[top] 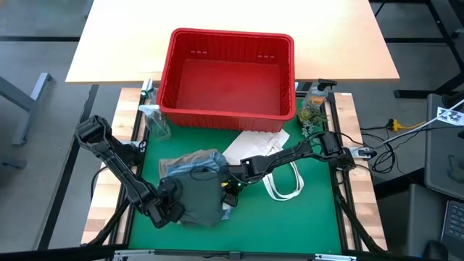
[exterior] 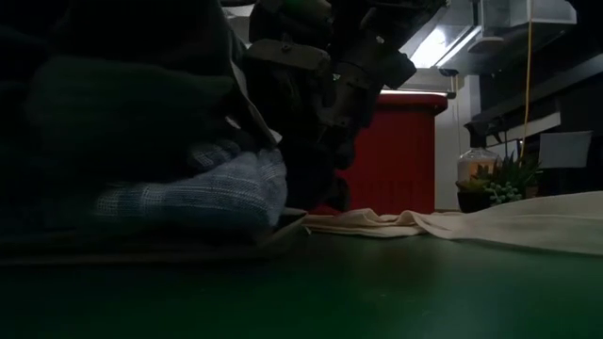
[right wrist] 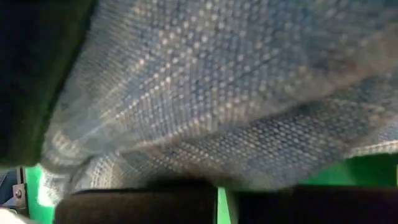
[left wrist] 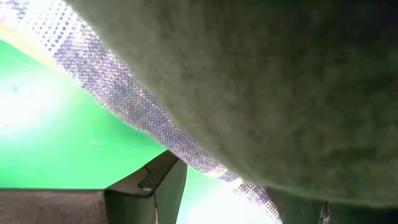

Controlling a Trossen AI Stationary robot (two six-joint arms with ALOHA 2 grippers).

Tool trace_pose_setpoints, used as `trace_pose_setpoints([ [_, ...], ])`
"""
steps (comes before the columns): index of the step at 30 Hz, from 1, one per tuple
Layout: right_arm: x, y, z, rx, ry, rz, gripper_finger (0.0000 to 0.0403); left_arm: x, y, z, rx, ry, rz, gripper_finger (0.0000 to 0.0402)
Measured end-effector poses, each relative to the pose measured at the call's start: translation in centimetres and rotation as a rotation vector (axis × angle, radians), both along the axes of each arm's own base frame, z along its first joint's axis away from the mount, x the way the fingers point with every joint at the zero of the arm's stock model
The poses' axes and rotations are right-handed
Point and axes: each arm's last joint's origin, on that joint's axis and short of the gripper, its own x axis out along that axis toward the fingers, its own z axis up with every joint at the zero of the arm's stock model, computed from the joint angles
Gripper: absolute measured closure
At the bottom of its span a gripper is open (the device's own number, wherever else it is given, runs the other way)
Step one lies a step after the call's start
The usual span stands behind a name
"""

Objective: Fold Laundry from Bin
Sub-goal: Put all the stacked clothes into the red bin

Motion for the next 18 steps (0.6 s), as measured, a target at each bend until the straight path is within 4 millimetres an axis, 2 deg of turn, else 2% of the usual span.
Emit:
trace_pose_setpoints([
  [9,0.0,0.0,0.0,0.0,-0.001,0.0,0.0398,-0.2,0.4,0.4,-0.017,0.047,0.038,0.02],
  [18,0.0,0.0,0.0,0.003,-0.003,0.002,0.0398,-0.7,0.8,1.7,-0.044,0.01,0.003,0.02],
])
